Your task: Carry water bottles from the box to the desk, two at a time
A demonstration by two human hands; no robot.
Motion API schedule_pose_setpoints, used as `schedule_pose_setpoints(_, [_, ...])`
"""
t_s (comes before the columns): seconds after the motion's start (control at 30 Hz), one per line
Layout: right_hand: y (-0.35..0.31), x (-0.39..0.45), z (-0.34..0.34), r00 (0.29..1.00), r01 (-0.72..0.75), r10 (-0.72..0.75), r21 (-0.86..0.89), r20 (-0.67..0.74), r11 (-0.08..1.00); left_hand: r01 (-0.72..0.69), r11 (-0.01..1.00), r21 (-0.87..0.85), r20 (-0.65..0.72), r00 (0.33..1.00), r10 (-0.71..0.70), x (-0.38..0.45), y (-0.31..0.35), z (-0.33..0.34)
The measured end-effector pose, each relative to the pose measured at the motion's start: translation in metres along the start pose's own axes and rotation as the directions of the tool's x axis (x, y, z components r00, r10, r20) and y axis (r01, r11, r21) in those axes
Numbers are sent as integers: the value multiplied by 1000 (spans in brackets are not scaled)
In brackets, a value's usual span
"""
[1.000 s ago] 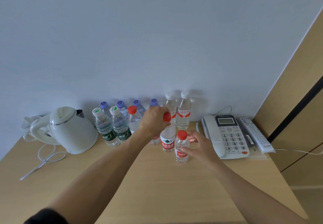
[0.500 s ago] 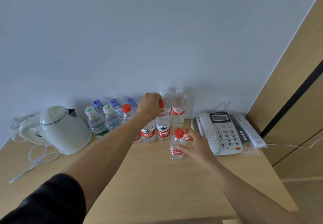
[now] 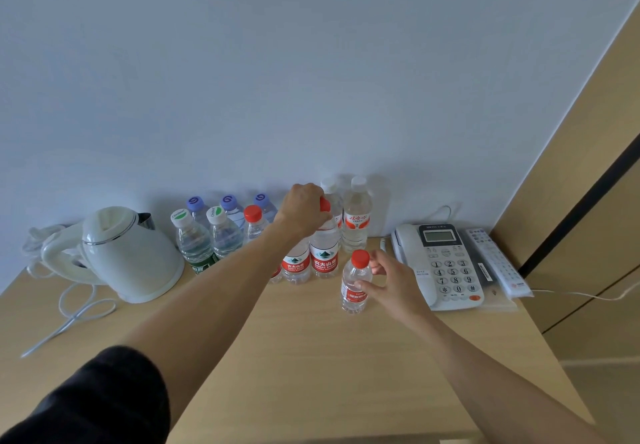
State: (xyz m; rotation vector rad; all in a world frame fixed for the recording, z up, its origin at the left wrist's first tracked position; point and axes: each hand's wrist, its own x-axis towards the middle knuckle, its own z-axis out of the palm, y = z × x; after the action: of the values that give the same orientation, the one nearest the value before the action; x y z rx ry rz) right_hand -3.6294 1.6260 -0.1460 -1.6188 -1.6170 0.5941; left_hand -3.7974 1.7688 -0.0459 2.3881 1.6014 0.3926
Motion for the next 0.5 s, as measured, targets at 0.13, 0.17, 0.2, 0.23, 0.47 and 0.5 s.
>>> schedule_pose_setpoints(0.13, [1, 14, -1, 999, -32, 32, -29, 5, 999, 12, 999, -33, -17, 1000, -13, -1, 1, 0])
schedule_pose_setpoints(0.17, [1, 19, 0, 999, -46, 46, -36, 3, 998, 18, 999, -46, -20, 1000, -19, -2, 1, 0])
schedule_pose_setpoints(0.2, [2, 24, 0, 998, -59, 59, -42, 1, 997, 23, 998, -58, -22, 999, -24, -2, 1, 0])
schedule_pose_setpoints(0.23, [2, 29, 1, 998, -69, 69, -46, 2, 997, 26, 997, -67, -25, 999, -28, -3, 0, 0])
schedule_pose_setpoints(0.47, [3, 55, 7, 991, -130, 130, -22, -20, 991, 44, 995, -91, -31, 998, -47, -3, -2, 3])
schedule_pose_setpoints(0.5, [3, 59, 7, 990, -136, 136, -18, -23, 991, 45, 995, -90, -32, 998, -48, -3, -3, 3])
